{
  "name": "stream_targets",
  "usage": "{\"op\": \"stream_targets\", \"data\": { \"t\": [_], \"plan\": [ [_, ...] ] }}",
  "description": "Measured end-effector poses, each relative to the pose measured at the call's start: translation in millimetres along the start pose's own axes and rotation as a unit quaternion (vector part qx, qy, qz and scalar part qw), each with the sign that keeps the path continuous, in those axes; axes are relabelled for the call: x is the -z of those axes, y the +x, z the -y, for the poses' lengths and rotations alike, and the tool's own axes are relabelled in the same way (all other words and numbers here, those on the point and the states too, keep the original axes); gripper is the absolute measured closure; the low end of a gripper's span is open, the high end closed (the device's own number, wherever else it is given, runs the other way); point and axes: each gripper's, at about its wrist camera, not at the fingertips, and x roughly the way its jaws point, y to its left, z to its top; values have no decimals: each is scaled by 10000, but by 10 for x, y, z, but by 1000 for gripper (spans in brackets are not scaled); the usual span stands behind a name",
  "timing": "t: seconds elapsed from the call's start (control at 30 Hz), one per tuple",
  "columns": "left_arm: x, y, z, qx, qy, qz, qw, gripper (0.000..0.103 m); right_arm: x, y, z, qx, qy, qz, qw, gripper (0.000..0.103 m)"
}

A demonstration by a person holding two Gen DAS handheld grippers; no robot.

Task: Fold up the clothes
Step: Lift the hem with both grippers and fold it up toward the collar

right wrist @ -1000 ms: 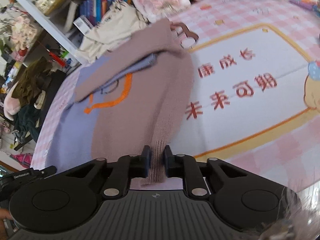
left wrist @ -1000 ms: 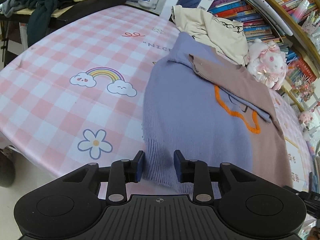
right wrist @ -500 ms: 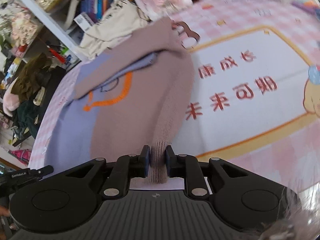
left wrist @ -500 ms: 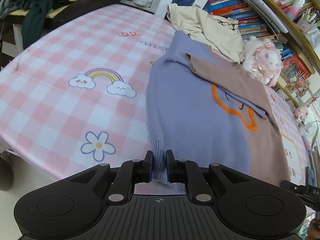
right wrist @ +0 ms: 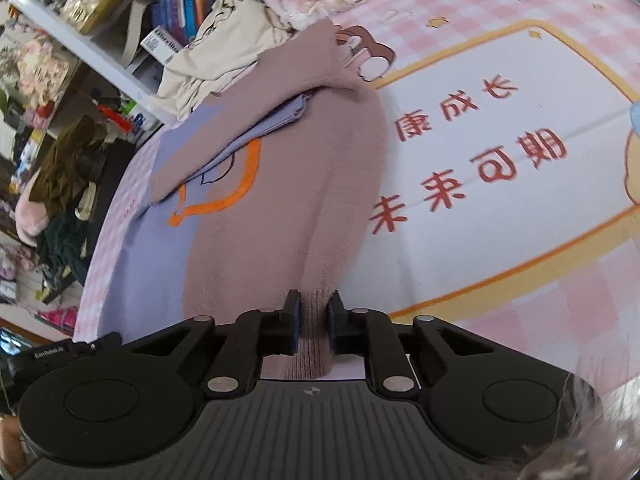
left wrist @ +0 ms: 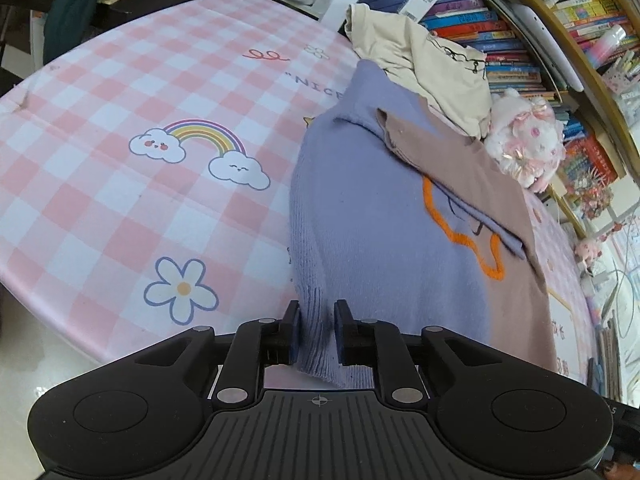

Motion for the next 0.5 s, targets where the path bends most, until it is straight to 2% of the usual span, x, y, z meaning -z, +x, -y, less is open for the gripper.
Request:
{"op": "stream_targets", "data": {
  "t": [0.3, 0.5],
  "plan": [
    [165, -98, 20, 291, 18, -109, 9995, 97, 38, -259, 114, -102, 135, 185, 9997, 92],
    [257, -219, 48, 391, 5, -25, 9992, 98, 126, -400, 134, -161, 90, 192, 9996, 92]
  ]
}}
